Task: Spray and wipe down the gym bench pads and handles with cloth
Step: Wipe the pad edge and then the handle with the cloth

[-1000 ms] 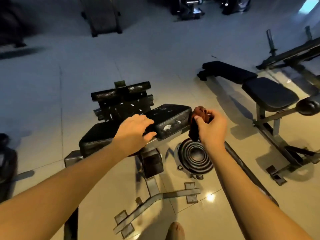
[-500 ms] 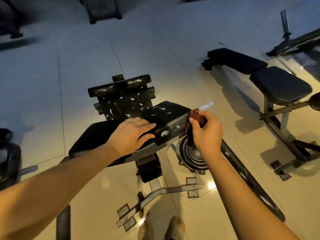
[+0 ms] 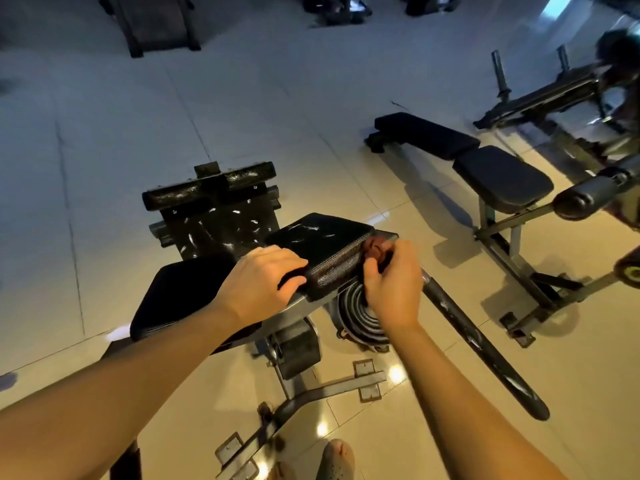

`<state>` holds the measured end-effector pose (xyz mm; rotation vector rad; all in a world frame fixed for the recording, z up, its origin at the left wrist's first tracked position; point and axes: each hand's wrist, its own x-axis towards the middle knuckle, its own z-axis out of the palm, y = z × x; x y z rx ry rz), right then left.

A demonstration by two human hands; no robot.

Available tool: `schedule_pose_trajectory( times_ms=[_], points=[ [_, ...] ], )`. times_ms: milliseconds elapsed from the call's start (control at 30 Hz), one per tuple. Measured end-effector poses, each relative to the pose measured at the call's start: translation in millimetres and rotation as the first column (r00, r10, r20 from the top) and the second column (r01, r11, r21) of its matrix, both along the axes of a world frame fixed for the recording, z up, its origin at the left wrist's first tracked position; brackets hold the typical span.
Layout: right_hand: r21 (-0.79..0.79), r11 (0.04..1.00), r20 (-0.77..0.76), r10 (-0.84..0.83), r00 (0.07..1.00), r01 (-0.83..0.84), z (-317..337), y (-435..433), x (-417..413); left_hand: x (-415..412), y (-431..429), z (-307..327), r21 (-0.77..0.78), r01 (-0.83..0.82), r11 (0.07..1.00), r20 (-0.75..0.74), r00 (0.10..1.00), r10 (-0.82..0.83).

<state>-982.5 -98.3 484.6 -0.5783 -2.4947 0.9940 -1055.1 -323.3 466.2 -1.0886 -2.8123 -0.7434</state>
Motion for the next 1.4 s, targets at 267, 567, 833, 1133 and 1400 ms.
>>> schedule_pose_trajectory(
  times_ms=[267, 567, 833, 1133, 1400],
  points=[
    [0.06, 0.935, 0.032, 0.349, 0.936, -0.351, -22, -47, 32, 1, 3, 7, -0.136, -0.037, 0.99, 0.012, 0.999, 0.039],
    [-0.113, 0.993, -0.051, 0.026, 0.998, -0.032, -1, 22, -8, 4, 4, 6, -0.14, -0.091, 0.986, 0.028, 0.995, 0.096],
    [-0.062, 0.943, -0.056, 0.323, 0.945, -0.326, -21, -27, 24, 5, 4, 7, -0.156, -0.14, 0.978, 0.032, 0.989, 0.147],
    [-0.186, 0.975, -0.08, 0.105, 0.991, -0.118, -5, -10, 3, 5, 4, 7, -0.173, -0.13, 0.976, 0.054, 0.989, 0.141],
    [-0.177, 0.983, -0.054, 0.041, 0.998, -0.05, -9, 21, -8, 5, 5, 6, -0.156, -0.122, 0.98, 0.097, 0.986, 0.139]
  ],
)
